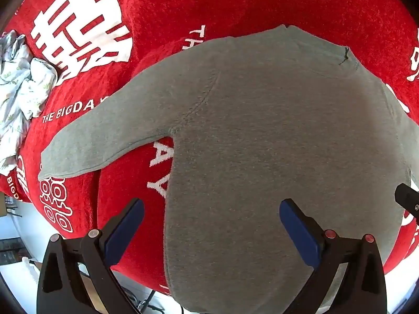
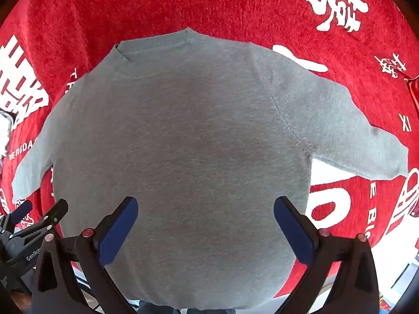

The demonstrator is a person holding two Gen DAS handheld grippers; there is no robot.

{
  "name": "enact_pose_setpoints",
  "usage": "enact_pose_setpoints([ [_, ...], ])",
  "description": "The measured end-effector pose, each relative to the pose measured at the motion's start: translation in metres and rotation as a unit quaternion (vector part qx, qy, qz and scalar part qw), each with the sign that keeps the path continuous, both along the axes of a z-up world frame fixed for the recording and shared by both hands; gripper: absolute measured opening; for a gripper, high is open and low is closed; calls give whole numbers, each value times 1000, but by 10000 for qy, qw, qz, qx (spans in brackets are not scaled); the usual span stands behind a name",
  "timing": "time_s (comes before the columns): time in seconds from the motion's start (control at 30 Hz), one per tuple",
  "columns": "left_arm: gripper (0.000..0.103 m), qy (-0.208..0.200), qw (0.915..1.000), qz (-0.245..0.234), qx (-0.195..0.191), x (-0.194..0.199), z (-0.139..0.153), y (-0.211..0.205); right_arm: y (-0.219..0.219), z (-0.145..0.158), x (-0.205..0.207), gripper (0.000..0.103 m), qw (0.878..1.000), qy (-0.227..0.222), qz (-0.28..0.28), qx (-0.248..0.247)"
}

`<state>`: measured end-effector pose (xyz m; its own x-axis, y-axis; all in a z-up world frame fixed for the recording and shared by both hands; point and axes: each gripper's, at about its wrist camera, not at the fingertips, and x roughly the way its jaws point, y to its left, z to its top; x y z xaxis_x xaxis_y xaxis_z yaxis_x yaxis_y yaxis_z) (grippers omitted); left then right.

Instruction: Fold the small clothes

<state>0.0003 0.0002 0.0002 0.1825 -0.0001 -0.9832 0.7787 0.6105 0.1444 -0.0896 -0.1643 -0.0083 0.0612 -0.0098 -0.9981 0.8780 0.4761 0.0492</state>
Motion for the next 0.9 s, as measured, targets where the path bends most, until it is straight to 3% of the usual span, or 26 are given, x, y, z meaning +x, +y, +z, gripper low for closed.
enact_pose_setpoints([
  [0.7,103,6,9999,79,-65,6,1,12,10,5,12,103,9999,-11,96,-41],
  [0.9,103,52,9996,49,-259,5,0,14,14,7,10,103,10000,-23,73,-53],
])
